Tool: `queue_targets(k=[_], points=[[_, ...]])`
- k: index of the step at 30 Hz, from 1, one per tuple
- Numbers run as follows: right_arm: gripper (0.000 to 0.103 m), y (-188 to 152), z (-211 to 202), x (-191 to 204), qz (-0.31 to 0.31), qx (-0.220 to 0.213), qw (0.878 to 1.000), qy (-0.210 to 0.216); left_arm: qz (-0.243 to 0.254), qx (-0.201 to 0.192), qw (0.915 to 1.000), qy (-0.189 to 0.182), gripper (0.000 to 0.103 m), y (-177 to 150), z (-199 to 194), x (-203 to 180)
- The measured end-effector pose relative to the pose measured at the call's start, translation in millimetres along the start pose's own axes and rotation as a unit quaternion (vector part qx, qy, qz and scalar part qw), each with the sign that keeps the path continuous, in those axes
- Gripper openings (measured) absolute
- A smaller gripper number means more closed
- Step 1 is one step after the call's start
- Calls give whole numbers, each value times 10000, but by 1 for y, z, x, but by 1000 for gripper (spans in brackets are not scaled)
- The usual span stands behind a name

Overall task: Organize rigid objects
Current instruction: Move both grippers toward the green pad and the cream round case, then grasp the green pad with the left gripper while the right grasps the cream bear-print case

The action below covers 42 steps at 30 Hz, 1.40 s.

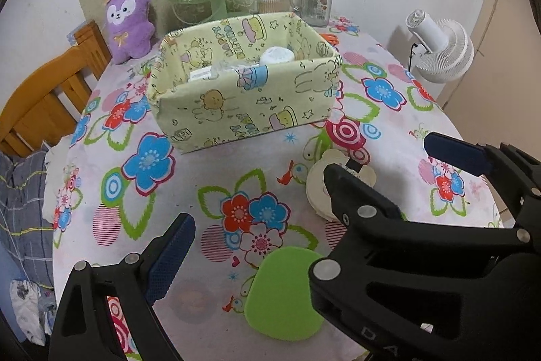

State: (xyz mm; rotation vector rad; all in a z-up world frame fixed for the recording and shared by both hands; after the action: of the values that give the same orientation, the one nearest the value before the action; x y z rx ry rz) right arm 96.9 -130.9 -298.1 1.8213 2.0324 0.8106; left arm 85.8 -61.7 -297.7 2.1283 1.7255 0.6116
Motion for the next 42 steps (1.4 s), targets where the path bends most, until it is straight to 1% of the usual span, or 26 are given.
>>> queue_targets(k=[6,10,16,19,22,28,33,37,39,42], points=[[88,-11,14,-2,16,33,10000,22,44,36,10000,-69,96,-9,14,-1],[88,-23,25,-5,86,138,9999,31,115,111,9997,-202,96,-18,25,-6],[88,-41,35,-8,144,199,9997,16,210,160,9992,-296,96,-35,35,-11],[88,-48,36,-9,186,197,9996,-15,232,166,9991,-327,96,-41,37,-12],[88,-52,34,-10,179,170,9997,-62,309,93,9988,-374,96,-46,35,-16],[88,-66,36,-12,200,268,9994,-129,358,120,9983,-435,96,-57,37,-21],[88,-75,39,-15,181,345,9991,-178,350,208,9982,-429,96,-65,43,-26],[88,-80,40,-17,117,365,9989,-275,371,195,9981,-461,96,-70,45,-28],[88,-84,41,-20,140,395,9986,-313,369,232,9985,-321,96,-73,48,-26],[88,-88,41,-22,214,433,9983,-327,450,137,9985,-293,96,-74,47,-27]])
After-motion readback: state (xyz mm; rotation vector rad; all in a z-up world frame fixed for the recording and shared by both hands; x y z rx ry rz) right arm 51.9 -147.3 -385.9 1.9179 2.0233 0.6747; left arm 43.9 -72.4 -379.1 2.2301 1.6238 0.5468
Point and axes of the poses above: each gripper's, at about its wrist camera, not at the fingertips, and z roughly the way its jaws point, x to its left, y to its top, the point moved 8 cm from there along z, roughly the way its jaws point, and after that the axes turned 8 degrees about y, right-handed, at the moved point
